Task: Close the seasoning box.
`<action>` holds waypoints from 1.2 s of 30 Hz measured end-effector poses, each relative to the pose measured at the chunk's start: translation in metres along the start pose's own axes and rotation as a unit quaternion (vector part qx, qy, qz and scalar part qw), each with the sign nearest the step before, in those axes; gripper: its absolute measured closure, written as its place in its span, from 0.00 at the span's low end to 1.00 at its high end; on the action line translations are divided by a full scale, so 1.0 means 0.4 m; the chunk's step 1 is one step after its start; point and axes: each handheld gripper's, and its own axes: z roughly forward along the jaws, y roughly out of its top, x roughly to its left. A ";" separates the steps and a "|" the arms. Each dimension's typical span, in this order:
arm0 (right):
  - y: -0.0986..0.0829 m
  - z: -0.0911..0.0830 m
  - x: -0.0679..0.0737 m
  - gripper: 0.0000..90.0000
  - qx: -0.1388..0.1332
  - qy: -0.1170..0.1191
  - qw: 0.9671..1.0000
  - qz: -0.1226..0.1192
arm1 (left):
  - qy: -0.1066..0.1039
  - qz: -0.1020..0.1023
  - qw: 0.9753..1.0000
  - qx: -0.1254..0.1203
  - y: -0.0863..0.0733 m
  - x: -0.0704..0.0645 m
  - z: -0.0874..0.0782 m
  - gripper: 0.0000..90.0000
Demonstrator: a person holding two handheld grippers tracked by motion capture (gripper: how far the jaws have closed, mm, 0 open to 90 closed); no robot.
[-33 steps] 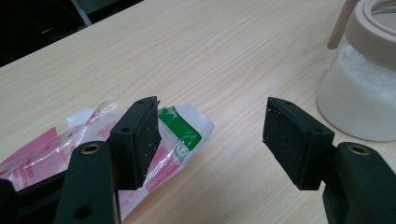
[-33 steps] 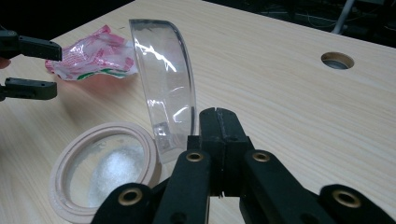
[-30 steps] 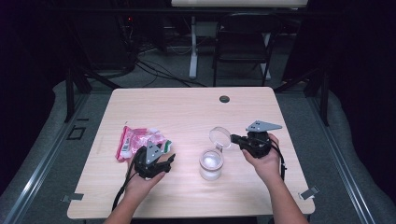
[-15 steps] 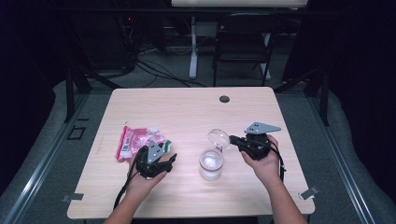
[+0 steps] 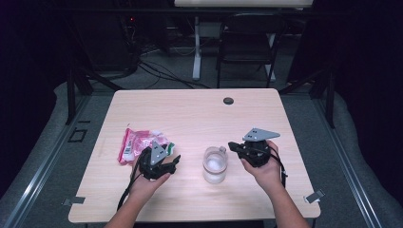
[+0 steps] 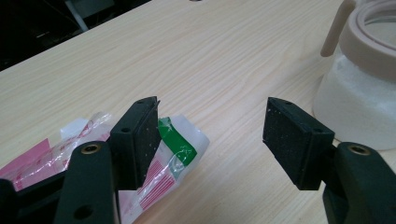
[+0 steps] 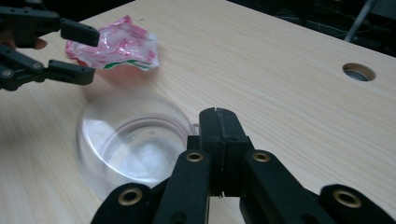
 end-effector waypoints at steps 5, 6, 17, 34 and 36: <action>-0.007 0.012 0.025 1.00 0.009 0.022 1.000 -0.009 | 0.001 -0.008 1.000 -0.003 0.003 0.010 0.000 0.40; -0.008 0.015 0.029 1.00 0.007 0.026 1.000 -0.008 | 0.002 -0.009 1.000 -0.003 0.003 0.011 0.000 0.40; -0.009 0.019 0.059 0.82 0.004 0.067 0.998 -0.021 | 0.002 -0.013 1.000 -0.003 0.004 0.022 0.003 0.40; 0.000 0.003 0.056 0.52 0.004 0.030 0.999 -0.008 | -0.004 -0.011 1.000 -0.002 0.019 0.031 -0.001 0.48; 0.003 -0.002 0.049 0.49 0.005 0.014 1.000 0.002 | -0.004 -0.014 1.000 -0.004 0.024 0.037 -0.004 0.48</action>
